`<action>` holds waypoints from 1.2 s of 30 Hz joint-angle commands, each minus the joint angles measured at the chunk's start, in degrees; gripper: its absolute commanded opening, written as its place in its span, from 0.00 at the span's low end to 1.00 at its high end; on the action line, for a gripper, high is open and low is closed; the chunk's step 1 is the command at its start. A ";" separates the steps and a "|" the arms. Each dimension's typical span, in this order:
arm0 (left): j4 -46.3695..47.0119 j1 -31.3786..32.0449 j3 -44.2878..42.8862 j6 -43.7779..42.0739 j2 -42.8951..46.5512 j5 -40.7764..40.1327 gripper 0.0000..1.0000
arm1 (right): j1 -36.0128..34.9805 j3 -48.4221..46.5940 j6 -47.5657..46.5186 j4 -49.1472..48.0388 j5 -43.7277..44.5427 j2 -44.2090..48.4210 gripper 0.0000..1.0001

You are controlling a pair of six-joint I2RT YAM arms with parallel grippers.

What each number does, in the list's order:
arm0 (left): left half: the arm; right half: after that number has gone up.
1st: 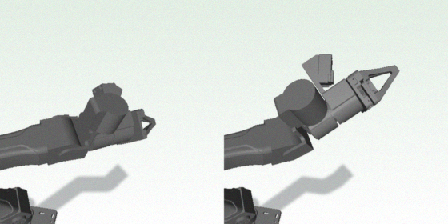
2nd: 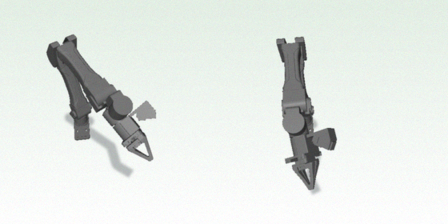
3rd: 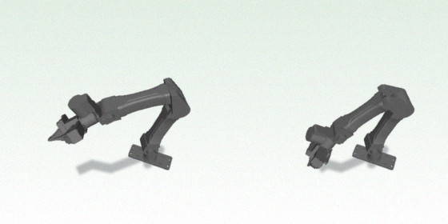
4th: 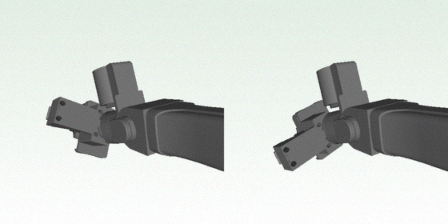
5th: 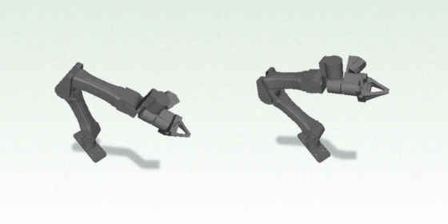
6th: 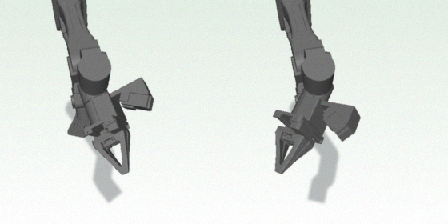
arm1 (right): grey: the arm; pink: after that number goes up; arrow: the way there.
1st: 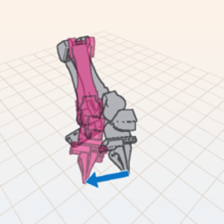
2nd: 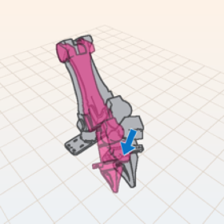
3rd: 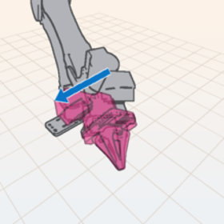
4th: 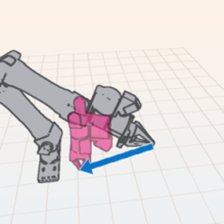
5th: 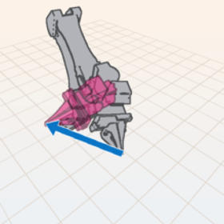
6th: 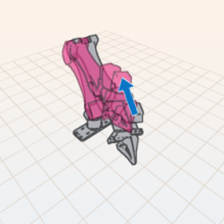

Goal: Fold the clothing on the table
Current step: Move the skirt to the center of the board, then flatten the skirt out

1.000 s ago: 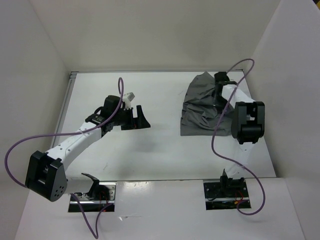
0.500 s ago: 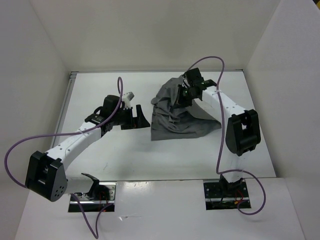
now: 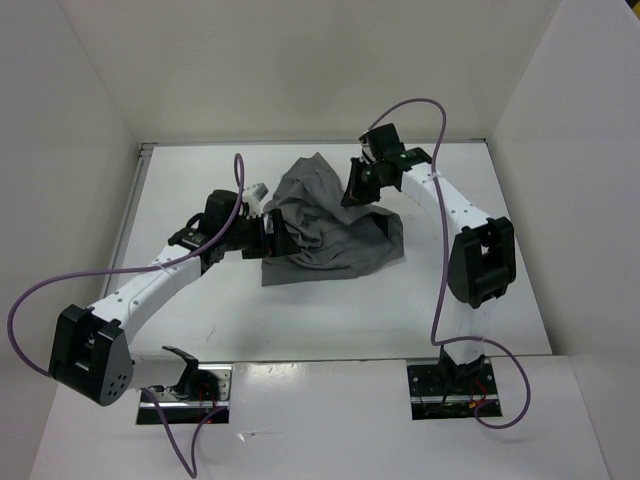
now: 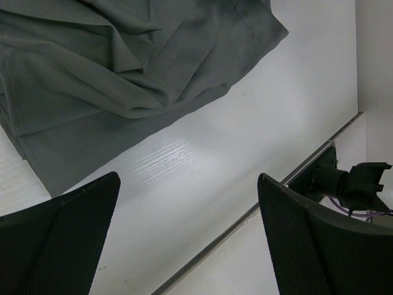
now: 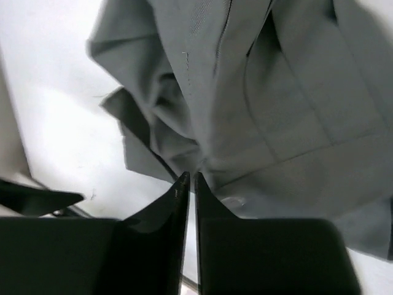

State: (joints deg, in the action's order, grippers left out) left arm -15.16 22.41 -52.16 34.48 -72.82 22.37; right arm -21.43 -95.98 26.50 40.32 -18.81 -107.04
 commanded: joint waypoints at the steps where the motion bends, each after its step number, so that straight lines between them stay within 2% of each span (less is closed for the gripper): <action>1: 1.71 -0.27 -0.13 -1.34 1.71 1.10 0.99 | -2.73 -1.04 -6.44 6.96 9.54 -0.36 0.41; 4: 2.23 -0.27 -0.13 -1.34 1.71 1.10 0.99 | -6.07 -3.15 -9.71 9.78 18.67 1.31 0.61; 7: 2.24 -0.27 -0.13 -0.82 1.19 1.62 0.99 | -7.22 -5.52 -13.21 9.78 26.50 0.70 0.66; 14: 2.24 -0.27 0.39 -0.21 1.71 2.24 0.99 | -11.62 -9.66 -17.62 11.99 39.80 -9.23 0.66; 22: 1.71 -0.27 1.54 0.33 4.09 0.66 0.99 | -12.14 -4.03 -18.68 5.39 39.29 -14.33 0.63; 26: 1.71 -0.27 1.54 0.85 4.09 0.66 0.99 | -12.14 -3.42 -18.68 4.34 38.15 -15.74 0.53; 27: 1.71 -0.27 1.54 0.85 4.09 0.66 0.99 | -12.14 -3.42 -18.68 4.33 38.14 -15.74 0.42; 30: 1.71 -0.27 1.54 0.85 4.09 0.66 0.99 | -12.14 -2.89 -18.07 4.33 36.30 -15.66 0.24; 31: 1.71 -0.27 1.54 0.85 4.09 0.66 0.99 | -12.14 -2.89 -18.06 4.33 36.30 -15.13 0.11; 33: 1.71 -0.27 1.54 0.85 3.56 0.66 0.99 | -12.67 -2.89 -16.14 4.86 36.30 -12.51 0.01; 36: 1.18 -0.27 1.54 0.85 3.04 0.13 0.99 | -12.67 -6.48 -15.34 8.01 38.58 -8.98 0.00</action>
State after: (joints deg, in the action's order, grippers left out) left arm -14.96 22.41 -50.87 34.92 -70.24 23.14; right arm -33.30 -99.33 9.45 47.20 17.47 -122.85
